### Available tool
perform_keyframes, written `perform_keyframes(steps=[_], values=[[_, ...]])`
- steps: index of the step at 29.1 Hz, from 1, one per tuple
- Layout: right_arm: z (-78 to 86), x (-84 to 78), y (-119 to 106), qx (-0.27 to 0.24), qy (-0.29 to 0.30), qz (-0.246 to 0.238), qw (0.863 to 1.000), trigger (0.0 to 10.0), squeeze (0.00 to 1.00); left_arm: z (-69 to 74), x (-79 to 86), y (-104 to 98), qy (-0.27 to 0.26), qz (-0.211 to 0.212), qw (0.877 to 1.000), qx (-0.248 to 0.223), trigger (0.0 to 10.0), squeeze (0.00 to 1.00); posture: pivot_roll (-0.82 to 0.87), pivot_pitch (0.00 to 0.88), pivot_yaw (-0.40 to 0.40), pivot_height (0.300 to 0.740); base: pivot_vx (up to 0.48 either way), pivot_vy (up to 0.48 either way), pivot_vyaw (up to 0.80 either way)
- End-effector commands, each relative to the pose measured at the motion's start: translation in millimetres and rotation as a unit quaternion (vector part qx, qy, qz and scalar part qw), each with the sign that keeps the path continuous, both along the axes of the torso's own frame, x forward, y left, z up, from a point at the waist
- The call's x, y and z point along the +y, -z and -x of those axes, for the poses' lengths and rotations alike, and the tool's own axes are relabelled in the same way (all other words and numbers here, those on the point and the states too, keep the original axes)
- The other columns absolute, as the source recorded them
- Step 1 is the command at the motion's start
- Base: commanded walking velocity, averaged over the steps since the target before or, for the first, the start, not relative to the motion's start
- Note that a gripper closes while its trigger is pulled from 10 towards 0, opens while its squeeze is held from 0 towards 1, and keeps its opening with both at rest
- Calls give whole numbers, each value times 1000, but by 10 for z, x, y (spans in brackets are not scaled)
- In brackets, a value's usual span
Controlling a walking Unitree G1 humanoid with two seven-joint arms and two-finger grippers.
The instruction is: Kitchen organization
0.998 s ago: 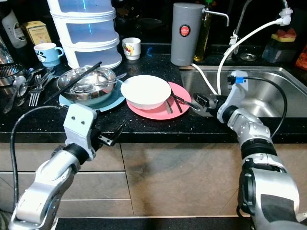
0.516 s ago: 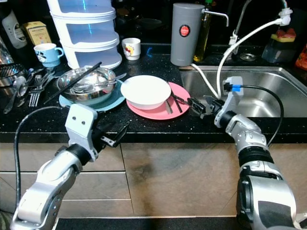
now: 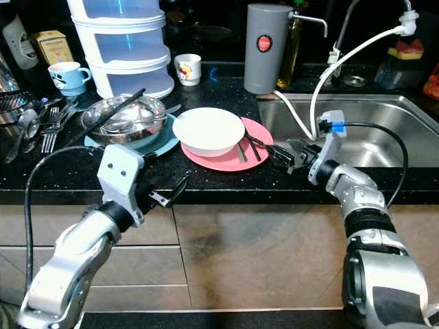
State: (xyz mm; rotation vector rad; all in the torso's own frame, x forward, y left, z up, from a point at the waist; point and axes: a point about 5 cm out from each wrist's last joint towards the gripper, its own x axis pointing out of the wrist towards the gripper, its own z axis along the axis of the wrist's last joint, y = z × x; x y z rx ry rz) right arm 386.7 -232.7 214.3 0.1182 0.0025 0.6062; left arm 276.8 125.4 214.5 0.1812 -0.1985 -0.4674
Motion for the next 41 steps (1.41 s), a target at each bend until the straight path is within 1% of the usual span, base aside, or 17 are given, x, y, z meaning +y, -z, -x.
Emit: perform_keyframes(steps=[1, 4, 8, 13, 23, 24, 25, 26, 27, 41], values=[[-4, 1, 35, 33, -7, 14, 999, 10000, 0, -6, -19, 4, 11, -1, 1000, 3, 10000, 0, 103, 55, 19, 740, 0, 0, 0], [-9, 1, 48, 50, -6, 17, 999, 10000, 0, -7, -25, -9, 16, 2, 1000, 1, 10000, 0, 102, 57, 18, 740, 0, 0, 0], [-20, 7, 41, 58, -2, 14, 998, 10000, 0, -2, -34, -13, 18, 4, 1000, 0, 10000, 0, 103, 56, 17, 740, 0, 0, 0], [-36, 17, 14, 54, 5, 16, 998, 10000, 0, 0, -42, -22, 20, 6, 1000, -1, 10000, 0, 104, 57, 17, 740, 0, 0, 0], [-40, 34, 9, 54, 8, -4, 999, 10000, 0, -12, -38, -46, 22, 8, 1000, -5, 10000, 0, 103, 57, 20, 740, 0, 0, 0], [-41, 29, 7, 53, 10, -6, 999, 3176, 0, -12, -38, -46, 22, 8, 1000, -5, 10000, 0, 104, 57, 21, 740, 0, 0, 0], [-41, 29, 7, 53, 10, -6, 999, 3176, 0, -12, -38, -46, 22, 8, 1000, -5, 10000, 0, 104, 57, 21, 740, 0, 0, 0], [-41, 22, 7, 53, 12, -7, 998, 471, 0, -12, -38, -47, 22, 8, 1000, -5, 10000, 0, 104, 57, 21, 740, 0, 0, 0], [-39, 19, 8, 53, 12, -9, 998, 0, 0, -12, -38, -46, 22, 7, 1000, -5, 10000, 0, 104, 57, 21, 740, 0, 0, 0], [-33, 36, 1, 46, 1, -15, 999, 0, 0, -15, -40, -58, 25, 5, 1000, -9, 10000, 0, 108, 56, 23, 740, 0, 0, 0]])
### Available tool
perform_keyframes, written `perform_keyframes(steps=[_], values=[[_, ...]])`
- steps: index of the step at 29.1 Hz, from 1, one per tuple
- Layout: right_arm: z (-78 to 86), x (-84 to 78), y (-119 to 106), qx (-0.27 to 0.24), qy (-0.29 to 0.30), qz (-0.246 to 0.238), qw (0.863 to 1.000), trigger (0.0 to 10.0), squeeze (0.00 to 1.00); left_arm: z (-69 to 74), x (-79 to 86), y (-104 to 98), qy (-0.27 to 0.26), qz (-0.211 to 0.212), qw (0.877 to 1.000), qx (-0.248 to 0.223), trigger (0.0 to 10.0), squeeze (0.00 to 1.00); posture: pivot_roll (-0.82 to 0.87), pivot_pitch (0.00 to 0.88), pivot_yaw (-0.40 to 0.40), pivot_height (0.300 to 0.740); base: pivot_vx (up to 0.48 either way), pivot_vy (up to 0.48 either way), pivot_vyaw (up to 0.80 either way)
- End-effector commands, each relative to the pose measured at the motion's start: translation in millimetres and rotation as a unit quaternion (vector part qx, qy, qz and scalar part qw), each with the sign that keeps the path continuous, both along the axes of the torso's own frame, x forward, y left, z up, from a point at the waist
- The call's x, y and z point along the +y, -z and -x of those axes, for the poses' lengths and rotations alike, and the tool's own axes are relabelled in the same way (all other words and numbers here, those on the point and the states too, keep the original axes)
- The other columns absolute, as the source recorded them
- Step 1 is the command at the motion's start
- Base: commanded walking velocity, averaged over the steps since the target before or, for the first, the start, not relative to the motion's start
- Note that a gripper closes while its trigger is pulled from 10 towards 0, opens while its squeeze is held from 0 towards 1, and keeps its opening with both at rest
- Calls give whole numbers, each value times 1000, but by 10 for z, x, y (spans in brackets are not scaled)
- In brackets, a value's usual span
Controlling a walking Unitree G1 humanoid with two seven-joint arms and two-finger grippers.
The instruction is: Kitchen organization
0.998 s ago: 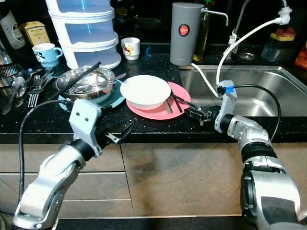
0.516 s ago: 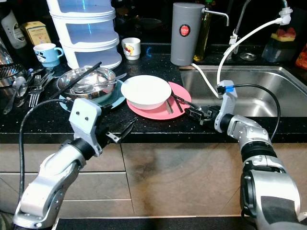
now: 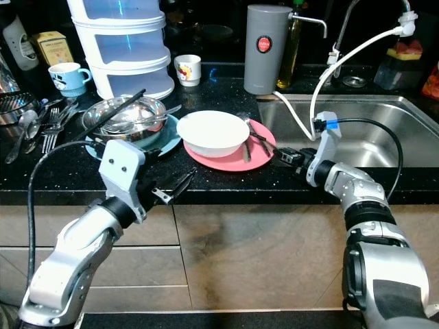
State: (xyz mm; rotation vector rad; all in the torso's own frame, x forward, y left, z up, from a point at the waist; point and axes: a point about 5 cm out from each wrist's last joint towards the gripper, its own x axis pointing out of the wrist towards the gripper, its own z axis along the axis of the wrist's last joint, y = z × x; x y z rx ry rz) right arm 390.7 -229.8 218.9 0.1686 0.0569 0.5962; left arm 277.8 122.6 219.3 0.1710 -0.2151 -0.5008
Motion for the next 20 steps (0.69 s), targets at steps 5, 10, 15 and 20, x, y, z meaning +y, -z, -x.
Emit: perform_keyframes(steps=[5, 10, 15, 20], values=[[11, 32, 17, 2, -18, -9, 1000, 0, 0, -1, -10, -13, 7, 0, 1000, -5, 10000, 0, 111, 55, 23, 740, 0, 0, 0], [18, 66, -32, -13, -40, -25, 999, 0, 0, 3, -8, -21, 8, 0, 1000, -8, 10000, 0, 114, 54, 21, 740, 0, 0, 0], [18, 73, -61, -20, -46, -32, 998, 0, 0, -1, -7, -27, 8, -1, 1000, -9, 10000, 0, 114, 52, 19, 740, 0, 0, 0], [10, 68, -121, -32, -44, -52, 997, 0, 0, -4, -5, -33, 6, 0, 1000, -12, 10000, 0, 114, 47, 19, 740, 0, 0, 0]])
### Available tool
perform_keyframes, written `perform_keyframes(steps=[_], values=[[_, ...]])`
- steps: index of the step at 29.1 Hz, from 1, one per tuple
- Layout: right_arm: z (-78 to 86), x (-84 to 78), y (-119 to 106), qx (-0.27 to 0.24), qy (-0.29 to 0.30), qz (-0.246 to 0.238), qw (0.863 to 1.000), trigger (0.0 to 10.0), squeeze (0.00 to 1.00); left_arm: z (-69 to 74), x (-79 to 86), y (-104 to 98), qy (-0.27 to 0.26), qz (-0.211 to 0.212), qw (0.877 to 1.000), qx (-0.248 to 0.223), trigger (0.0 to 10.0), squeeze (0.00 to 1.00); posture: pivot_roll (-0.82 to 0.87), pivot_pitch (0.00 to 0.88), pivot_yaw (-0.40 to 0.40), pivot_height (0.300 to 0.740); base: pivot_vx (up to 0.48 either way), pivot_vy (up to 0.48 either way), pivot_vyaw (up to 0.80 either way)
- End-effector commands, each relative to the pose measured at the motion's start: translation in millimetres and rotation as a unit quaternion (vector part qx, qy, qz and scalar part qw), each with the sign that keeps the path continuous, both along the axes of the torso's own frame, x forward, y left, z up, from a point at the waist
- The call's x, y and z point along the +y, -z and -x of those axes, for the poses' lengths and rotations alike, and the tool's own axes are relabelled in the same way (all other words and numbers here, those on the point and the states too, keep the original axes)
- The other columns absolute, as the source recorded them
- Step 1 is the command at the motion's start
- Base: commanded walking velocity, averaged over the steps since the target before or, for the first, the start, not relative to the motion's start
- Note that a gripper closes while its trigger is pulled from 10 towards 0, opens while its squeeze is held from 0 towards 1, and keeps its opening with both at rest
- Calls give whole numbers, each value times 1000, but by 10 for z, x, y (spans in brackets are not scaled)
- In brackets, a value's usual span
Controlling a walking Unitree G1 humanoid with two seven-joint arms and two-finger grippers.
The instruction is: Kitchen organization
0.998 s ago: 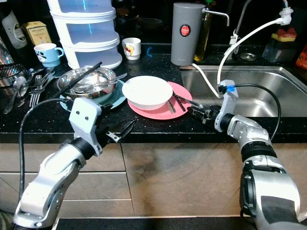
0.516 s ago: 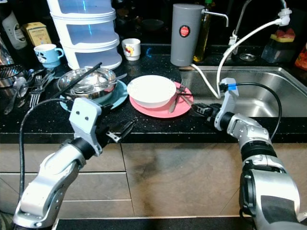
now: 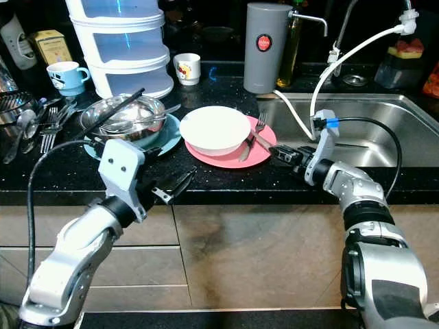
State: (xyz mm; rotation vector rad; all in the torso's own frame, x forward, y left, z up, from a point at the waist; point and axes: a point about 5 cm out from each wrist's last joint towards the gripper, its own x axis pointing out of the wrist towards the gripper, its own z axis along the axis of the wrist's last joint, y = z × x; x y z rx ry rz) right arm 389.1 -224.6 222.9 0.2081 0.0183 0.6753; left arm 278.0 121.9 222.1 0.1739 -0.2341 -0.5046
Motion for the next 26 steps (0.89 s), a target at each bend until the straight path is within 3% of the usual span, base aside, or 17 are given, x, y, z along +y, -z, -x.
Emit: perform_keyframes(steps=[1, 12, 22, 26], values=[[-7, 12, -113, -22, -6, -42, 999, 0, 0, -2, 3, -10, 3, 0, 1000, -5, 10000, 0, 114, 46, 19, 740, 0, 0, 0], [4, -61, -400, -69, -13, -166, 984, 0, 0, -16, 17, -76, -1, 13, 1000, -20, 10000, 0, 112, 33, 21, 740, 0, 0, 0], [17, -50, -414, -75, -21, -175, 981, 0, 0, -21, 4, -68, 2, 12, 1000, -21, 10000, 0, 112, 34, 22, 740, 0, 0, 0], [10, -51, -425, -87, 2, -171, 981, 0, 0, -25, 10, -70, -1, 13, 1000, -21, 10000, 0, 111, 35, 21, 740, 0, 0, 0]])
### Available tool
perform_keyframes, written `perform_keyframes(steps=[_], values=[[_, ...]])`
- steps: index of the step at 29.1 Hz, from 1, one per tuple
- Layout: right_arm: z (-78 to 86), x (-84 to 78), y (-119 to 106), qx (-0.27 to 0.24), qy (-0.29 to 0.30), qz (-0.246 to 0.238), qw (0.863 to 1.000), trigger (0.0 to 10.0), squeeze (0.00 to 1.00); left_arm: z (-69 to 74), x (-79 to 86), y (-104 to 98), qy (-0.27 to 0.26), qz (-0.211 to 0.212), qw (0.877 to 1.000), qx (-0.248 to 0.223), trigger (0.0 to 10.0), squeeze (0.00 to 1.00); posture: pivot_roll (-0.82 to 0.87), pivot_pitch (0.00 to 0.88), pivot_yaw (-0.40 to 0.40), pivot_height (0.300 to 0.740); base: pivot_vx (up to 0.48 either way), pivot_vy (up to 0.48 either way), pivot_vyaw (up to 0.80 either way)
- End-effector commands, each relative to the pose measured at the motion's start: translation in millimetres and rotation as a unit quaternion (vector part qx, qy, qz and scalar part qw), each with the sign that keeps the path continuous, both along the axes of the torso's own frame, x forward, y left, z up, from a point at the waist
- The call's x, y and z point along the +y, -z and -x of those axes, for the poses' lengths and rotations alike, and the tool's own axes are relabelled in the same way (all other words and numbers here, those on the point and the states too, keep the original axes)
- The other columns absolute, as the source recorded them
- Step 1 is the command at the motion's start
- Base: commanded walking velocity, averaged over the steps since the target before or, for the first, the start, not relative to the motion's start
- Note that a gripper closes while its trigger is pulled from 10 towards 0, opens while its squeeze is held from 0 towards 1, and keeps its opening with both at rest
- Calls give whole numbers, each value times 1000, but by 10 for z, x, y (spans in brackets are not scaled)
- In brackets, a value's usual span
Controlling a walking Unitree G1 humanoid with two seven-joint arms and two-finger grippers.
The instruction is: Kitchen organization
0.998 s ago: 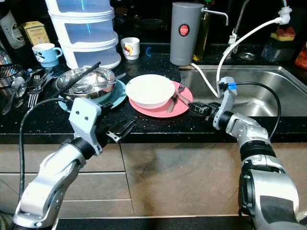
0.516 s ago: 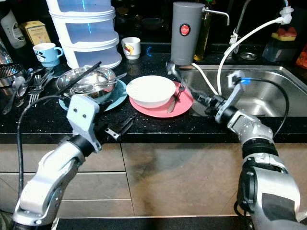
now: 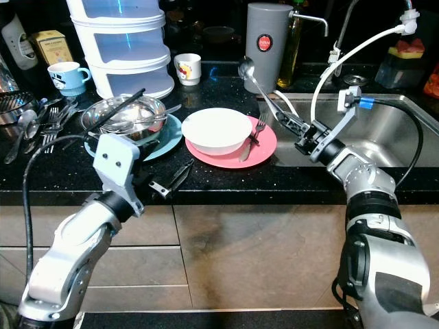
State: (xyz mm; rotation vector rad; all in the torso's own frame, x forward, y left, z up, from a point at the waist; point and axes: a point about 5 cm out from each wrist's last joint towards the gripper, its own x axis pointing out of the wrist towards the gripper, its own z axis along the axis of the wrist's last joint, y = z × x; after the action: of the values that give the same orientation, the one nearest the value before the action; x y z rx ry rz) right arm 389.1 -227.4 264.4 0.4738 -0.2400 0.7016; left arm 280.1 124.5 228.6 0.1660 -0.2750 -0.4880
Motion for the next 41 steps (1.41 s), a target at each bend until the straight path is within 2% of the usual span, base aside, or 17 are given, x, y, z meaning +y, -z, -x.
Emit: perform_keyframes(steps=[1, 2, 4, 5, 7, 8, 9, 10, 11, 16, 18, 19, 22, 26, 33, 41], values=[[-1, -24, -22, -13, 33, -7, 999, 0, 0, -7, -13, -4, 2, 3, 1000, -1, 10000, 0, 112, 35, 21, 740, 0, 0, 0], [-1, -24, -22, -13, 33, -7, 999, 0, 0, -7, -13, -4, 2, 3, 1000, -1, 10000, 0, 112, 35, 21, 740, 0, 0, 0], [-27, 14, -35, -35, 126, 40, 991, 0, 0, -26, 8, -13, -13, 11, 1000, -4, 10000, 0, 105, 34, 27, 740, 0, 0, 0], [-27, 14, -35, -35, 126, 40, 991, 0, 0, -26, 8, -13, -13, 11, 1000, -4, 10000, 0, 105, 34, 27, 740, 0, 0, 0], [5, 98, -58, -69, 206, 46, 975, 0, 0, -61, 36, -47, -39, 13, 999, -18, 10000, 0, 105, 34, 32, 740, 0, 0, 0], [51, 122, -85, -88, 268, 23, 959, 10000, 0, -95, 58, -87, -59, 19, 998, -30, 10000, 0, 102, 34, 36, 740, 0, 0, 0], [51, 122, -85, -88, 268, 23, 959, 10000, 0, -95, 58, -87, -59, 19, 998, -30, 10000, 0, 102, 34, 36, 740, 0, 0, 0], [76, 104, -105, -90, 306, 1, 948, 10000, 0, -113, 65, -117, -67, 21, 997, -35, 10000, 0, 101, 32, 39, 740, 0, 0, 0], [87, 97, -118, -94, 321, 3, 943, 10000, 0, -119, 67, -137, -71, 21, 996, -40, 10000, 0, 101, 32, 39, 740, 0, 0, 0], [110, 125, -102, -99, 343, 25, 934, 10000, 0, -144, 84, -197, -89, 26, 994, -52, 10000, 0, 100, 30, 33, 740, 0, 0, 0], [109, 208, -19, -85, 333, 30, 939, 10000, 0, -171, 93, -236, -103, 42, 992, -54, 10000, 0, 98, 29, 28, 740, 0, 0, 0], [117, 292, 28, -84, 329, 47, 940, 10000, 0, -186, 95, -240, -112, 46, 991, -54, 10000, 0, 99, 29, 27, 740, 0, 0, 0], [156, 495, 97, -95, 318, 79, 940, 10000, 0, -221, 112, -223, -139, 38, 988, -51, 10000, 0, 96, 30, 27, 740, 0, 0, 0], [188, 625, 101, -104, 310, 87, 941, 10000, 0, -224, 136, -229, -154, 47, 985, -56, 10000, 0, 96, 30, 27, 740, 0, 0, 0], [207, 674, 94, -106, 308, 89, 941, 10000, 0, -236, 182, -250, -169, 54, 982, -58, 10000, 0, 100, 33, 24, 740, 0, -172, 0], [228, 691, 87, -109, 306, 96, 941, 10000, 0, -241, 182, -257, -172, 61, 982, -58, 10000, 0, 100, 33, 20, 740, 0, -467, 0]])
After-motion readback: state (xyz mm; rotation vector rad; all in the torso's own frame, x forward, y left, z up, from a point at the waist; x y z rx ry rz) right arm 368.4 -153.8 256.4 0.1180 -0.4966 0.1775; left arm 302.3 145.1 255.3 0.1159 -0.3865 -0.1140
